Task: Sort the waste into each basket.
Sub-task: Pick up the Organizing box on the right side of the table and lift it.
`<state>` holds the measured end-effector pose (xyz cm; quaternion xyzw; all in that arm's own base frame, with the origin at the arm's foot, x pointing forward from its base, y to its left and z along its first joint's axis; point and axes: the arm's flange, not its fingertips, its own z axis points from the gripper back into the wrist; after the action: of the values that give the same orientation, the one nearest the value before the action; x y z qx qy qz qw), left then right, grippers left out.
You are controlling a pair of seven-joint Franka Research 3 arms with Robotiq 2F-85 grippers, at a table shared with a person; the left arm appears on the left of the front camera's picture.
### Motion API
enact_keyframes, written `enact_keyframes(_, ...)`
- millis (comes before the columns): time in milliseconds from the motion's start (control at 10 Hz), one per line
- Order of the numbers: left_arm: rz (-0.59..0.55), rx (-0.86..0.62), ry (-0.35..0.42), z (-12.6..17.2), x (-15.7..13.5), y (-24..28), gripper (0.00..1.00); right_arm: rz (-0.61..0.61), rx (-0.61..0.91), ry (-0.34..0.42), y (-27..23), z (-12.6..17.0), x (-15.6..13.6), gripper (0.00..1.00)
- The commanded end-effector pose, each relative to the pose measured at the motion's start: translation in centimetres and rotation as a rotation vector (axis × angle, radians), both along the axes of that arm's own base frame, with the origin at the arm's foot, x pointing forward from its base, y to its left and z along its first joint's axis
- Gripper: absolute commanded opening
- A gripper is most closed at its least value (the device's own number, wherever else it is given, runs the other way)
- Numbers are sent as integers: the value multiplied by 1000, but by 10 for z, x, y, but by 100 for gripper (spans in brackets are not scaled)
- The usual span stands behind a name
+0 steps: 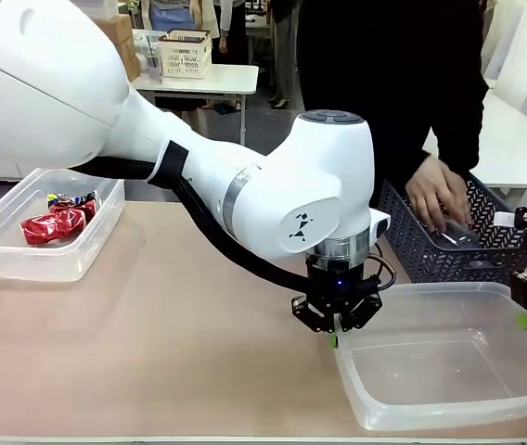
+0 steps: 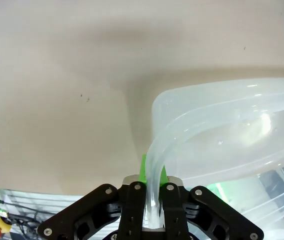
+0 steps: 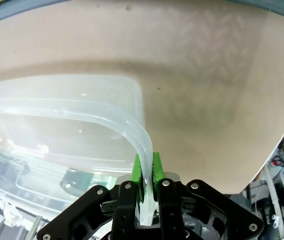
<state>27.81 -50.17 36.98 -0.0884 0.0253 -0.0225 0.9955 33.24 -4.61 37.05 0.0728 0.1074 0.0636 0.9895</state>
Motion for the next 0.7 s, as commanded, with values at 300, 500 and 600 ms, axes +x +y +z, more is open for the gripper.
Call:
enact_keyframes(300,-26,-17,-6,28,-7,20,0,-55,-27,87,17,-17,-86,0)
enact_keyframes(500,-27,-27,-50,68,-19,46,0,-109,-32,115,26,38,-100,0)
enact_keyframes(600,-11,-13,-71,92,-23,65,0,-115,-44,97,34,75,-103,0)
